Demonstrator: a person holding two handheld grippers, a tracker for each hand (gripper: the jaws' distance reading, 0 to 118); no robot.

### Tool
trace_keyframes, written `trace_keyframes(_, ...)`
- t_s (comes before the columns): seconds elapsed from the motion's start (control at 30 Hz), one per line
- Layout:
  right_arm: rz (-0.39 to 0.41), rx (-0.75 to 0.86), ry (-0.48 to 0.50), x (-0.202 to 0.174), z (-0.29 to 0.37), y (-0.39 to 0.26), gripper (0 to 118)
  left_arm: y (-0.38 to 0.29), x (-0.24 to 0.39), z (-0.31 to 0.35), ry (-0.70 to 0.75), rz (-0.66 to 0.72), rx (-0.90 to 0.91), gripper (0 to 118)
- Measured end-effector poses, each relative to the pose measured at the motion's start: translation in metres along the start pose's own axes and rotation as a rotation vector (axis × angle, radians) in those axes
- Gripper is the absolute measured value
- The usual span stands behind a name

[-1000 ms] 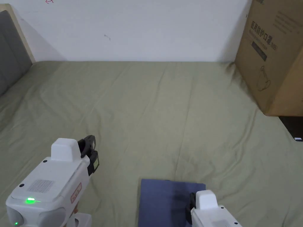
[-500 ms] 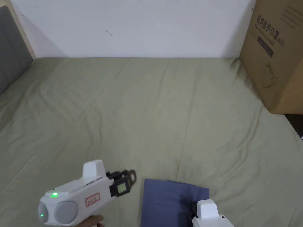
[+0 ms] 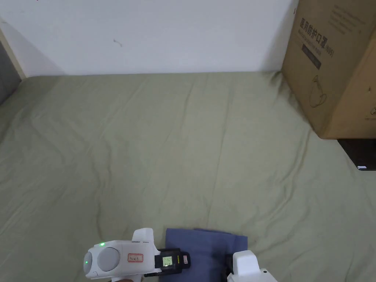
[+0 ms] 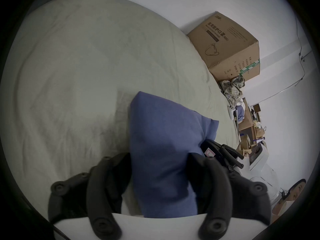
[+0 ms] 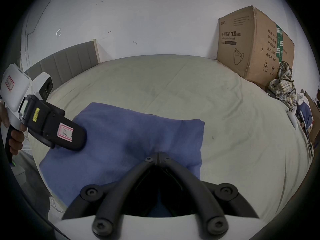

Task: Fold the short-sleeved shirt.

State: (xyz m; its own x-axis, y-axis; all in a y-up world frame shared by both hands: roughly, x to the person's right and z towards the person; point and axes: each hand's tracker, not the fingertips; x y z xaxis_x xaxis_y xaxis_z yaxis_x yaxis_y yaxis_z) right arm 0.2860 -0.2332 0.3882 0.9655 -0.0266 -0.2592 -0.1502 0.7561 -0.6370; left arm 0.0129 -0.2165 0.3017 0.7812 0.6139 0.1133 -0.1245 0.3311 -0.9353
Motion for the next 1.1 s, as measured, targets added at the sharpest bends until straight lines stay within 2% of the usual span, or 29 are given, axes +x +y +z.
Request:
trace_keyframes(0.03, -0.044, 0.0, -0.02, 0.001, 0.0, 0.001, 0, 0.0, 0.0, 0.001, -0.022, 0.001, 0.004, 52)
trace_keyframes(0.1, -0.041, -0.002, -0.015, 0.003, 0.0, 0.002, 0, 0.001, 0.001, 0.003, -0.022, 0.005, 0.008, 32)
trace_keyframes(0.13, -0.042, -0.003, -0.013, 0.003, 0.002, 0.005, 0, 0.0, 0.002, 0.005, -0.032, 0.001, 0.007, 25)
trace_keyframes(0.17, -0.036, -0.005, -0.006, 0.003, 0.004, 0.008, 0, 0.001, 0.005, 0.007, -0.039, -0.008, 0.009, 23)
trace_keyframes(0.27, -0.02, -0.006, 0.003, 0.003, 0.014, 0.018, 0, 0.003, 0.016, 0.015, -0.015, -0.057, 0.036, 21)
trace_keyframes(0.37, -0.027, 0.078, -0.008, 0.003, 0.029, 0.035, 0, 0.014, 0.019, 0.035, -0.022, -0.1, 0.05, 21)
trace_keyframes(0.43, -0.048, 0.127, 0.003, 0.002, 0.038, 0.048, 0, 0.027, 0.012, 0.056, 0.009, -0.142, 0.071, 20)
trace_keyframes(0.53, -0.023, 0.179, -0.005, 0.001, 0.049, 0.066, 0, 0.05, -0.018, 0.1, 0.083, -0.165, 0.115, 20)
trace_keyframes(0.57, -0.013, 0.184, 0.054, -0.003, 0.052, 0.071, 0, 0.058, -0.031, 0.116, 0.12, -0.162, 0.132, 20)
trace_keyframes(0.67, -0.002, 0.215, 0.064, -0.008, 0.058, 0.088, 0, 0.079, -0.079, 0.169, 0.242, -0.123, 0.183, 20)
trace_keyframes(0.8, -0.028, 0.261, 0.062, -0.011, 0.061, 0.108, 0, 0.099, -0.143, 0.238, 0.391, -0.039, 0.228, 20)
trace_keyframes(0.83, 0.023, 0.289, -0.009, -0.01, 0.059, 0.112, 0, 0.103, -0.159, 0.254, 0.426, -0.021, 0.241, 20)
trace_keyframes(0.9, 0.011, 0.297, -0.001, -0.013, 0.058, 0.12, 0, 0.109, -0.187, 0.282, 0.494, 0.016, 0.254, 20)
trace_keyframes(1.1, 0.02, 0.309, -0.029, -0.021, 0.048, 0.137, 0, 0.117, -0.245, 0.324, 0.555, 0.124, 0.284, 21)
